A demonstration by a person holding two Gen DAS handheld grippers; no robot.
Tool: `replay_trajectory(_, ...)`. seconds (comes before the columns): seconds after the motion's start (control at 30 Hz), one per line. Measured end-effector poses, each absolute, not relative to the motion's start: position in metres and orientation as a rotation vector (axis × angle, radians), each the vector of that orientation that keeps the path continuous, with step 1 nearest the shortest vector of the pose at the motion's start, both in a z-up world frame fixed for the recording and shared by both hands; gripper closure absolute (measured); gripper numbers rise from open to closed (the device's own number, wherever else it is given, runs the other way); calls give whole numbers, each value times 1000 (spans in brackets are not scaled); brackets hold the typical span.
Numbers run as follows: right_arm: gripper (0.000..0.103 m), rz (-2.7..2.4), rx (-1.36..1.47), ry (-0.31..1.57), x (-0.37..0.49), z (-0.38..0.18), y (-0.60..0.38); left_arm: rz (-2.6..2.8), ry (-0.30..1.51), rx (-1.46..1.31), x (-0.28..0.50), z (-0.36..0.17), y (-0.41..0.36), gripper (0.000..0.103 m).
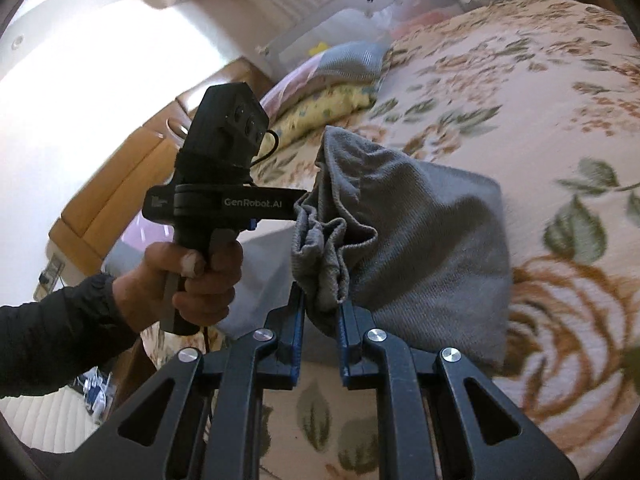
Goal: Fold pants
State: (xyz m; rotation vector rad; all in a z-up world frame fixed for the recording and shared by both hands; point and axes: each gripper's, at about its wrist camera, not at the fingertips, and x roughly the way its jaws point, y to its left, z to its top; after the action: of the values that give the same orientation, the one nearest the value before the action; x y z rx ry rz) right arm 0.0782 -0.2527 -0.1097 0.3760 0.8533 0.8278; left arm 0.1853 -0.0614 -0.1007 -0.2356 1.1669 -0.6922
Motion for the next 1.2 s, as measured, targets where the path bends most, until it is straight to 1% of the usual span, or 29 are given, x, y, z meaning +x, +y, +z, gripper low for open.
replay_trajectory(0.17,88,831,337,901,81,-119,-235,-631,1214,-239,177,-113,-41,97)
replay_trajectory(0.23,85,824,332,929,86,-123,-231,-620,1223,-258,174,-115,-32,96)
replay_trajectory(0.3,84,812,325,938,88,-126,-229,-593,1226,-268,169,-115,-22,96)
replay_trajectory(0.37,73,828,335,940,86,-125,-229,-581,1227,-291,166,-114,-15,96)
replay_trajectory(0.4,69,833,336,939,86,-123,-228,-569,1220,-301,163,-112,-10,96)
replay_trajectory(0.43,60,839,336,934,84,-121,-227,-559,1216,-306,161,-111,-8,96)
replay_trajectory(0.47,56,849,336,922,81,-117,-227,-553,1210,-315,158,-108,-5,96)
replay_trajectory(0.7,56,834,361,829,77,-90,-237,-556,1128,-391,137,-77,0,95)
replay_trajectory(0.77,56,798,354,819,84,-85,-242,-581,1090,-437,128,-67,-4,92)
replay_trajectory(0.8,58,785,356,818,90,-84,-245,-587,1079,-452,123,-65,-8,91)
replay_trajectory(0.87,77,772,362,831,104,-83,-247,-593,1067,-473,114,-63,-17,91)
replay_trajectory(0.93,81,750,354,858,120,-85,-246,-575,1073,-477,108,-67,-28,91)
replay_trajectory(0.97,85,741,346,878,130,-87,-243,-552,1083,-461,105,-71,-33,91)
replay_trajectory(1.2,86,738,239,1030,159,-113,-211,-354,1172,-381,95,-104,-48,91)
